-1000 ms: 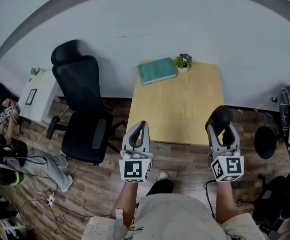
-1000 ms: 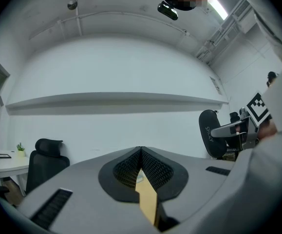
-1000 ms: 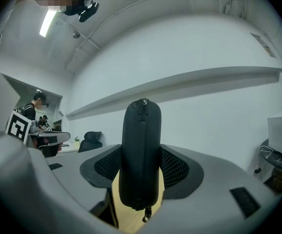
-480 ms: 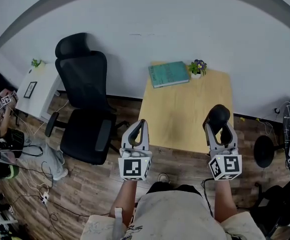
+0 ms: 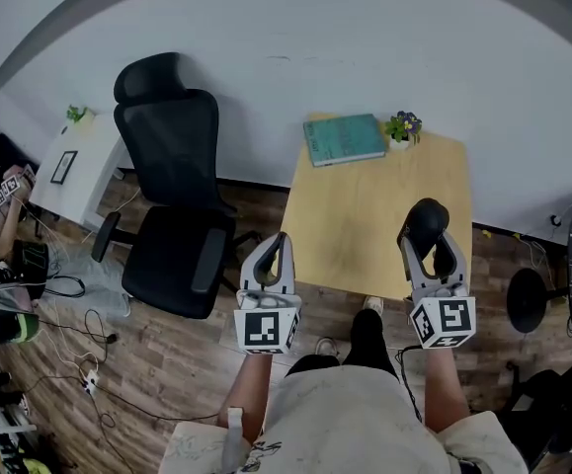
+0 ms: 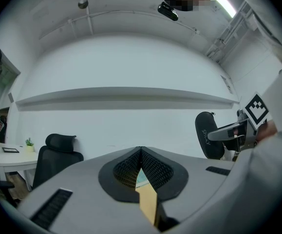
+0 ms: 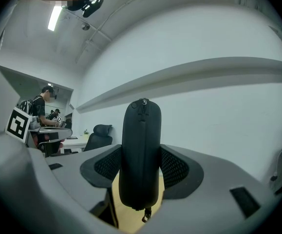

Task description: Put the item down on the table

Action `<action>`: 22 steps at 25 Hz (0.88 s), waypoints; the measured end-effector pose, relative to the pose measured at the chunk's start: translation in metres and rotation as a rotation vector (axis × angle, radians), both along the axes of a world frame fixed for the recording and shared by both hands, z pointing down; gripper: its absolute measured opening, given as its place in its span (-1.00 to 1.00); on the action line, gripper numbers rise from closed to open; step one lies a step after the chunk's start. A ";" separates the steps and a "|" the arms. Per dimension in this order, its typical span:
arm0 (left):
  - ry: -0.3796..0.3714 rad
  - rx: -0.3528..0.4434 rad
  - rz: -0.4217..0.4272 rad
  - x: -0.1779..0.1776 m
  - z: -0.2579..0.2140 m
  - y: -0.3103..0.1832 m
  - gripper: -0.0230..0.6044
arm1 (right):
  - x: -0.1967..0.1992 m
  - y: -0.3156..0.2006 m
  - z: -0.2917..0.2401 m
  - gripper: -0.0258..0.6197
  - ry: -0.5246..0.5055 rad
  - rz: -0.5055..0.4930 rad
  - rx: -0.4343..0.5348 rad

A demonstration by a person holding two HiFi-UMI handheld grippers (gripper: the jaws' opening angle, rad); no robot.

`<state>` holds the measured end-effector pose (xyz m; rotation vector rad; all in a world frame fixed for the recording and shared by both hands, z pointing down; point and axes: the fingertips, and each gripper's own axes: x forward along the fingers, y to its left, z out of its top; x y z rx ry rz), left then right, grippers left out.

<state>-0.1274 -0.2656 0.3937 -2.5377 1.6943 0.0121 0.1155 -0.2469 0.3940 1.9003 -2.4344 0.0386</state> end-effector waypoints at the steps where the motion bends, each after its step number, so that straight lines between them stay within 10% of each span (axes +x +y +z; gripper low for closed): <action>1: 0.000 0.001 -0.004 0.001 0.002 -0.002 -0.90 | 0.001 -0.003 0.002 -0.14 0.002 -0.003 -0.002; 22: -0.032 -0.059 -0.041 0.024 0.053 -0.034 -0.90 | 0.006 -0.050 0.059 -0.14 0.059 -0.078 -0.142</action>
